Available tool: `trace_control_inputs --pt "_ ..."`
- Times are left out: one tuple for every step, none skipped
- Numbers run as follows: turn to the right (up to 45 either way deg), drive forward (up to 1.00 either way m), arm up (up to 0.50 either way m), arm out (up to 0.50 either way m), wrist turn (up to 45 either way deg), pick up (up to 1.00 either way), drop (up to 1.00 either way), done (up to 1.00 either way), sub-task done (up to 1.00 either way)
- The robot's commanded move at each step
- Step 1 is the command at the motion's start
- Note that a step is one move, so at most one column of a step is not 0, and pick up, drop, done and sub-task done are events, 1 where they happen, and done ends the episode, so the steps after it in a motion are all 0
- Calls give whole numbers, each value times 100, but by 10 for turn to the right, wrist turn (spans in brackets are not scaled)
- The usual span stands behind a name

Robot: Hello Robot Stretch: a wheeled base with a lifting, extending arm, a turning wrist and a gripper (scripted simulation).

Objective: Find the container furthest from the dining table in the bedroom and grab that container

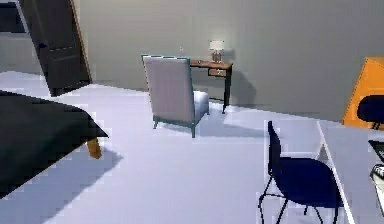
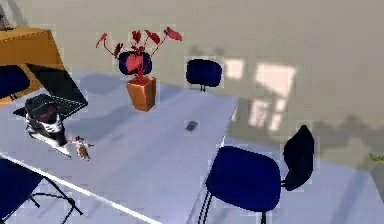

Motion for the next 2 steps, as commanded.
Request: trace_control_inputs --pt "0 85 0 0 0 0 0 0 0" --pt "150 0 0 0 0 0 0 0 0"
